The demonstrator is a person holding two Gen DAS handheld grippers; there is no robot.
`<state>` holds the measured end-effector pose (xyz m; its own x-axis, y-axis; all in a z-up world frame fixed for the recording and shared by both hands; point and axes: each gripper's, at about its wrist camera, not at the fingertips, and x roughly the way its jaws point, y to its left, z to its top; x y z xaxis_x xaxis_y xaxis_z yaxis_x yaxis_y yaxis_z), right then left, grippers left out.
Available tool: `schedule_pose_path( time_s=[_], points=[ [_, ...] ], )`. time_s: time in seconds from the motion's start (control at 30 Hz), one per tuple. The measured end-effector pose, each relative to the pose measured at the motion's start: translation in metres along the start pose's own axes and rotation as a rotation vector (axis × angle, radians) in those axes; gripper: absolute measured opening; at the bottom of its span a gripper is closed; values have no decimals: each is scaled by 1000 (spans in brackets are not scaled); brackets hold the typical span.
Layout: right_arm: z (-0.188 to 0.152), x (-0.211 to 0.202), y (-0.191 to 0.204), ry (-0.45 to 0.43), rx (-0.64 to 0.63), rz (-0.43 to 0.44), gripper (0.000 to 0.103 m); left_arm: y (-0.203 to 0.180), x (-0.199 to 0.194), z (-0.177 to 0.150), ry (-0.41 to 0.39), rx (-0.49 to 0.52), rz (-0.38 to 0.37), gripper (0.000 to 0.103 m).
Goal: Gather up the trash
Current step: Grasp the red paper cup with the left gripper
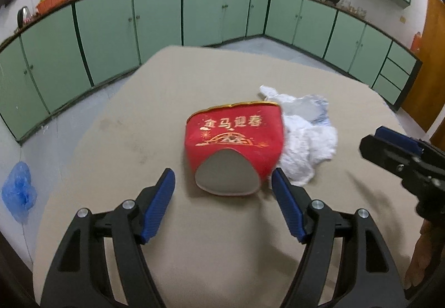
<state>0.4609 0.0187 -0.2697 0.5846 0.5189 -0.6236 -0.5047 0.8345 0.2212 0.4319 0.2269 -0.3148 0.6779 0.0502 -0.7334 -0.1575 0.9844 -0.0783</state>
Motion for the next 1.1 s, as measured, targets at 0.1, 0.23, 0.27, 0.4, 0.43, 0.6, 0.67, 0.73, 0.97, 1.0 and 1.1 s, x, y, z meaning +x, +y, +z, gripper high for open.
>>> schedule_pose_path(
  time_s=[0.1, 0.23, 0.27, 0.4, 0.43, 0.6, 0.67, 0.73, 0.97, 1.0, 1.1],
  points=[
    [3, 12, 0, 20, 10, 5, 58, 2, 10, 7, 21, -12, -7, 68],
    [2, 19, 4, 34, 3, 19, 58, 3, 9, 7, 18, -17, -15, 56],
    [2, 20, 5, 36, 1, 21, 58, 3, 7, 7, 13, -20, -24, 55],
    [0, 20, 8, 39, 0, 23, 58, 8, 1, 7, -9, -44, -36, 53],
    [-1, 19, 9, 41, 0, 23, 58, 9, -2, 7, -17, -48, -38, 53],
    [3, 18, 18, 42, -8, 19, 58, 12, -22, 9, -62, -59, -31, 50],
    [6, 20, 24, 42, -8, 21, 59, 16, -28, 9, -75, -57, -13, 49],
    [7, 23, 31, 49, -12, 10, 60, 20, -34, 8, -85, -62, -5, 48],
    [5, 45, 31, 104, 17, -63, 61, 29, -40, 9, -90, -74, -17, 46],
    [5, 47, 29, 110, 25, -64, 61, 29, -41, 9, -93, -75, -17, 45],
    [1, 57, 28, 140, 27, -60, 53, 30, -43, 9, -96, -78, -26, 42]
  ],
)
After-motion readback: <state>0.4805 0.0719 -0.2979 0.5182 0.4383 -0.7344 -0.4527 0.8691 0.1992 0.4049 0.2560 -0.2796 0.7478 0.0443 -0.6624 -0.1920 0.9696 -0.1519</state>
